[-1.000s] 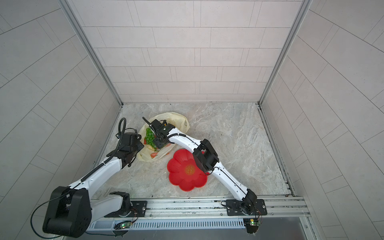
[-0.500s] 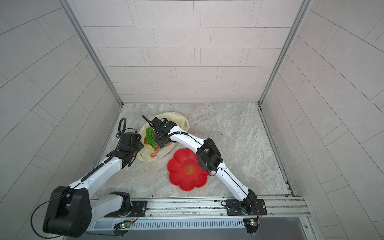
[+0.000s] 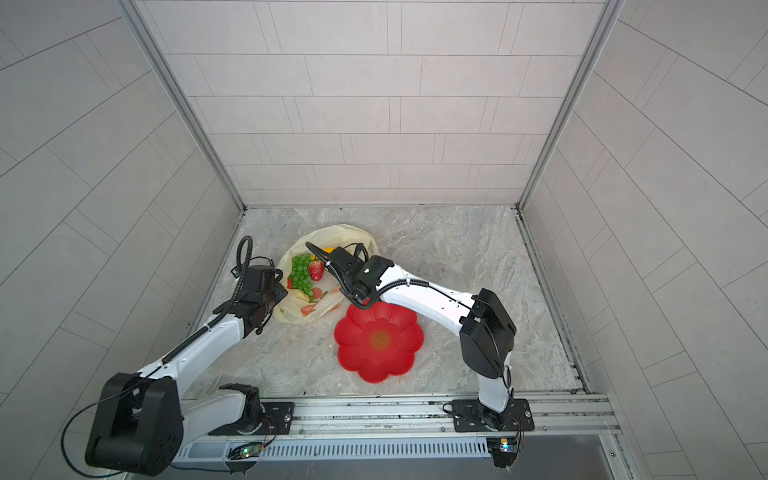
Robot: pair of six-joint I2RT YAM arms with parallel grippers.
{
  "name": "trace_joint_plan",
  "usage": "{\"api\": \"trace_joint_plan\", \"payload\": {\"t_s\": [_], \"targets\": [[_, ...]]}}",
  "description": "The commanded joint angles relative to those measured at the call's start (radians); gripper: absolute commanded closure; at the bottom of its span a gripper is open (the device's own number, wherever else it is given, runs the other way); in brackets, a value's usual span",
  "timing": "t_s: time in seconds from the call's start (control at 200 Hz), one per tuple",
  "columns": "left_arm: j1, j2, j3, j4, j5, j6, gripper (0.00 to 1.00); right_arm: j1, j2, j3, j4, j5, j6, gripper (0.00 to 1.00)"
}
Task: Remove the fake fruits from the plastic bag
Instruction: 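Carry the green custard apple with the right gripper over the red plate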
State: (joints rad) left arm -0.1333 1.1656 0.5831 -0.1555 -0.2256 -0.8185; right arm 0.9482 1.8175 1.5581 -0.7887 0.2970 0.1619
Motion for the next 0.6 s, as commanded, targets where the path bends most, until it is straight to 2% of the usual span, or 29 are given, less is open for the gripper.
{"api": "trace_joint_plan", "payload": {"t_s": [0.0,0.215,0.36,0.595], "targets": [[0.001,-0.001,0.021,-0.020,-0.017,0.010,1.00,0.049,-0.058,-0.120,0.007,0.158,0.055,0.41],[0.001,0.003,0.020,-0.020,-0.023,0.012,1.00,0.102,-0.076,-0.291,-0.004,0.254,0.192,0.41],[0.002,0.008,0.018,-0.019,-0.026,0.010,1.00,0.119,-0.057,-0.327,-0.026,0.311,0.261,0.42],[0.001,0.006,0.018,-0.019,-0.031,0.012,1.00,0.121,0.022,-0.338,-0.036,0.380,0.304,0.42]]}}
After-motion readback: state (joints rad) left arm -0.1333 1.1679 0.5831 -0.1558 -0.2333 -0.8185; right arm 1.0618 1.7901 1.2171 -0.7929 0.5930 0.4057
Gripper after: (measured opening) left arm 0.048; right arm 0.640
